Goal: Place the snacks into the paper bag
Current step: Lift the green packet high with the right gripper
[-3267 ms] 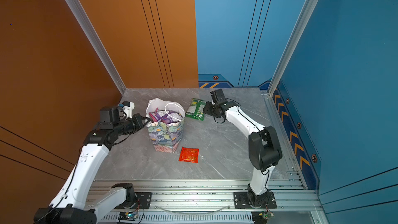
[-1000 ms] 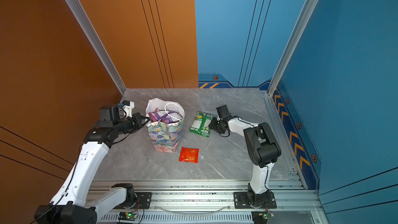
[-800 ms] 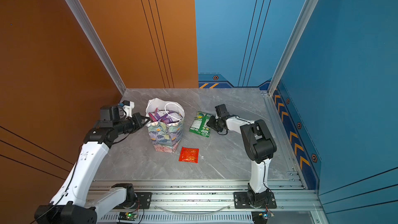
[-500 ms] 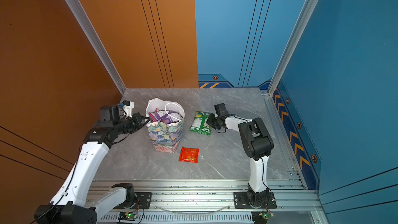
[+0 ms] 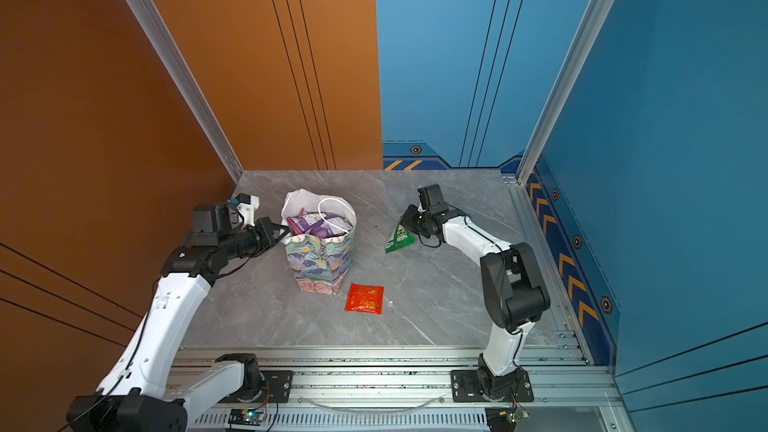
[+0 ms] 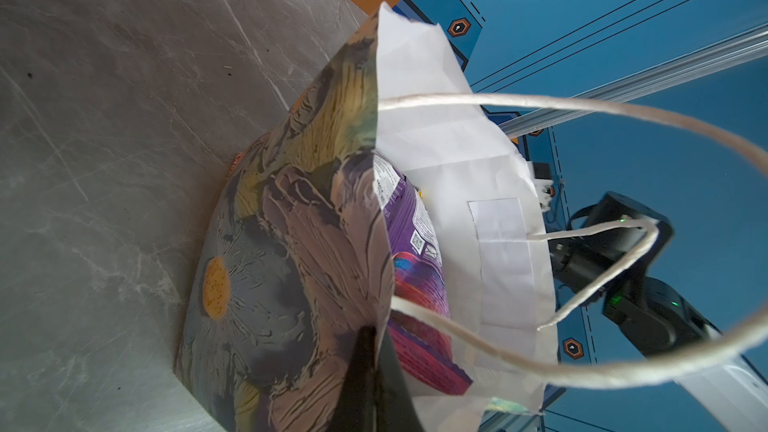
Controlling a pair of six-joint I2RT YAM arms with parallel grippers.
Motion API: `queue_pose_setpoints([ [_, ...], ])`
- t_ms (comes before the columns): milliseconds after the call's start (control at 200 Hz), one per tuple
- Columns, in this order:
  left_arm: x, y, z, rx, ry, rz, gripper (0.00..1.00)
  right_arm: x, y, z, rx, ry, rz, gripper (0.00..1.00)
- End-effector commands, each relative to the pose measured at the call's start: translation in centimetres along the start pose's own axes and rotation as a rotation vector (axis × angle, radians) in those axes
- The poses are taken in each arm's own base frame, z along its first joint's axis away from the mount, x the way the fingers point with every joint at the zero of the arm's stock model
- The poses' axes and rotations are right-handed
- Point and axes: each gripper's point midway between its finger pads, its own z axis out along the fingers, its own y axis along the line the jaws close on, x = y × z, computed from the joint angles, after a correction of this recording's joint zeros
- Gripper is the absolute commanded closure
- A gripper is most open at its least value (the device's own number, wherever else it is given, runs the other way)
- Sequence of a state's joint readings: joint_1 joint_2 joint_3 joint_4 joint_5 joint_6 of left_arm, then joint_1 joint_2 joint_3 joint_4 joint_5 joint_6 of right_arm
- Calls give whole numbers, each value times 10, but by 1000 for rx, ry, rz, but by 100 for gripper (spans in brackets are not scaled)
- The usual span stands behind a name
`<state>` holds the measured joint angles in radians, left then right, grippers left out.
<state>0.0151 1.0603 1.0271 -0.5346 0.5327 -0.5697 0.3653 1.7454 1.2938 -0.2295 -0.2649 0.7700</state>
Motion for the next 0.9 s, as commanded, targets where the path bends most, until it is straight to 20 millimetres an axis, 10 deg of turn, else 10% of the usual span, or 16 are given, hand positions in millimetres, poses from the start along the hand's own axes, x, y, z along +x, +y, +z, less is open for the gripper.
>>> queue_pose_setpoints([
  [0,-3,-9,-6,27,-11,26,100,-33,51,-55,-37,-134,-122,100],
  [440,-2,-10,-8,32,-15,31,100,-61,208,-166,-215,-395,-379,100],
  [896,-2,-10,-6,31,-9,29,100,-15,314,-151,-372,-350,-525,100],
])
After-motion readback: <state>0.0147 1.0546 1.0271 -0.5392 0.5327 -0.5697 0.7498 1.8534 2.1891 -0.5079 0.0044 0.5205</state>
